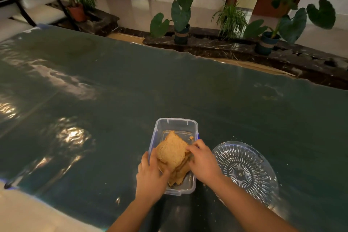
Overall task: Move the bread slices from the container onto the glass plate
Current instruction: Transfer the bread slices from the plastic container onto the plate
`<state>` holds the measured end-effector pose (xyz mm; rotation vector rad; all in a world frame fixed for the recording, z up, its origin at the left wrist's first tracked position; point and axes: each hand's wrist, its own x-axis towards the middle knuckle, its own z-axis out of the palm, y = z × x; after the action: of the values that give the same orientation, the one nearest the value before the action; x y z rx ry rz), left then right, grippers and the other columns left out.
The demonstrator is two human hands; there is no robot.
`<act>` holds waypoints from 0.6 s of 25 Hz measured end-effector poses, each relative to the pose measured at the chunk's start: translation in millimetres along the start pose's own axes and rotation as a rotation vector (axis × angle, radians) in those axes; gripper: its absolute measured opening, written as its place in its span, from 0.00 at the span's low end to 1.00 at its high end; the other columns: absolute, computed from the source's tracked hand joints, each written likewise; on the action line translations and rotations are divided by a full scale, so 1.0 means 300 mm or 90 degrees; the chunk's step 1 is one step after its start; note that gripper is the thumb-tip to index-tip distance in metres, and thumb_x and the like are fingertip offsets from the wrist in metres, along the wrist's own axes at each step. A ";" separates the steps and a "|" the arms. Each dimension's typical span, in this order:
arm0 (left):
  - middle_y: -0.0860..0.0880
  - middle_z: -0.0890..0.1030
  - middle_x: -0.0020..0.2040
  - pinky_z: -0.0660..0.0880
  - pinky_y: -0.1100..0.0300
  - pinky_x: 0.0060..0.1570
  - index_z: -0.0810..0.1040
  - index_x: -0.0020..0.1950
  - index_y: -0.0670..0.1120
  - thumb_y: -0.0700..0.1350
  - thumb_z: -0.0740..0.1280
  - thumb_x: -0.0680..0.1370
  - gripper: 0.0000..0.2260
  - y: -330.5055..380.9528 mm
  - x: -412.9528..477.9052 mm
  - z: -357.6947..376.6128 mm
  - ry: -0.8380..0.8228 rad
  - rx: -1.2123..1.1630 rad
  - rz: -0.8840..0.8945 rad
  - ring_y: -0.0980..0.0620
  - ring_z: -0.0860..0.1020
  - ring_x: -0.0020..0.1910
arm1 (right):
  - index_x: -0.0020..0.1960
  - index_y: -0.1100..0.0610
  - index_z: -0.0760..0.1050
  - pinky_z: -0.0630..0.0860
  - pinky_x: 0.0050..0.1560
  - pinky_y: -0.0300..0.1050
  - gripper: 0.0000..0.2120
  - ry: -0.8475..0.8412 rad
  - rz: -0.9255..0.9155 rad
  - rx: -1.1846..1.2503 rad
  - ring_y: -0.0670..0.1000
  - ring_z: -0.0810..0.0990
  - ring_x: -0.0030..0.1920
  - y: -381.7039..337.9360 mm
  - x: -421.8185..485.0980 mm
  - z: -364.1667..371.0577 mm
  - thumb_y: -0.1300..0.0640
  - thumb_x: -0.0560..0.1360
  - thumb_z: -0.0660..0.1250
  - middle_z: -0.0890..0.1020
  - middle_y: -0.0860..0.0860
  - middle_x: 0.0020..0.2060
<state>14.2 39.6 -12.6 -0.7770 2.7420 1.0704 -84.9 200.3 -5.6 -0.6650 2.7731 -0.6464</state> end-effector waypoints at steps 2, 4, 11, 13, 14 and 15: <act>0.46 0.61 0.75 0.67 0.44 0.68 0.54 0.78 0.51 0.54 0.64 0.75 0.34 0.009 -0.021 0.031 0.000 0.003 0.022 0.42 0.66 0.69 | 0.62 0.53 0.77 0.78 0.52 0.43 0.17 0.012 0.015 0.004 0.50 0.76 0.52 0.051 -0.036 -0.007 0.63 0.74 0.65 0.72 0.49 0.55; 0.46 0.63 0.73 0.69 0.45 0.66 0.55 0.78 0.49 0.53 0.64 0.74 0.35 0.020 -0.026 0.056 0.006 0.019 0.050 0.43 0.67 0.66 | 0.62 0.53 0.78 0.78 0.50 0.42 0.18 0.008 0.027 0.005 0.49 0.77 0.51 0.087 -0.073 -0.014 0.63 0.74 0.65 0.72 0.49 0.54; 0.48 0.63 0.73 0.73 0.49 0.60 0.50 0.80 0.46 0.54 0.61 0.77 0.36 0.023 -0.011 0.074 0.019 0.060 0.064 0.46 0.68 0.67 | 0.60 0.52 0.78 0.76 0.52 0.46 0.14 0.033 0.001 -0.157 0.51 0.72 0.53 0.082 -0.043 -0.047 0.53 0.76 0.62 0.78 0.46 0.54; 0.49 0.63 0.73 0.74 0.50 0.59 0.49 0.80 0.47 0.55 0.61 0.77 0.35 0.021 -0.011 0.074 0.017 0.049 0.059 0.47 0.68 0.66 | 0.61 0.53 0.77 0.75 0.54 0.49 0.15 0.041 -0.021 -0.227 0.53 0.74 0.56 0.043 0.017 -0.063 0.53 0.76 0.61 0.81 0.48 0.56; 0.50 0.63 0.73 0.74 0.50 0.58 0.49 0.80 0.48 0.55 0.61 0.77 0.35 0.020 -0.008 0.073 0.016 0.042 0.057 0.48 0.68 0.66 | 0.65 0.55 0.75 0.75 0.56 0.50 0.18 0.006 -0.022 -0.234 0.54 0.74 0.58 0.020 0.055 -0.067 0.55 0.76 0.62 0.80 0.51 0.58; 0.51 0.62 0.73 0.74 0.51 0.58 0.49 0.80 0.49 0.55 0.60 0.77 0.35 0.018 -0.006 0.072 0.016 0.036 0.056 0.49 0.67 0.66 | 0.70 0.58 0.70 0.75 0.58 0.52 0.22 -0.051 -0.010 -0.235 0.57 0.75 0.61 -0.005 0.095 -0.067 0.57 0.76 0.62 0.79 0.54 0.62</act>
<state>11.1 58.1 -25.0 -0.6723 2.8392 1.0007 -115.3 193.0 9.9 -0.7633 2.8362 -0.1017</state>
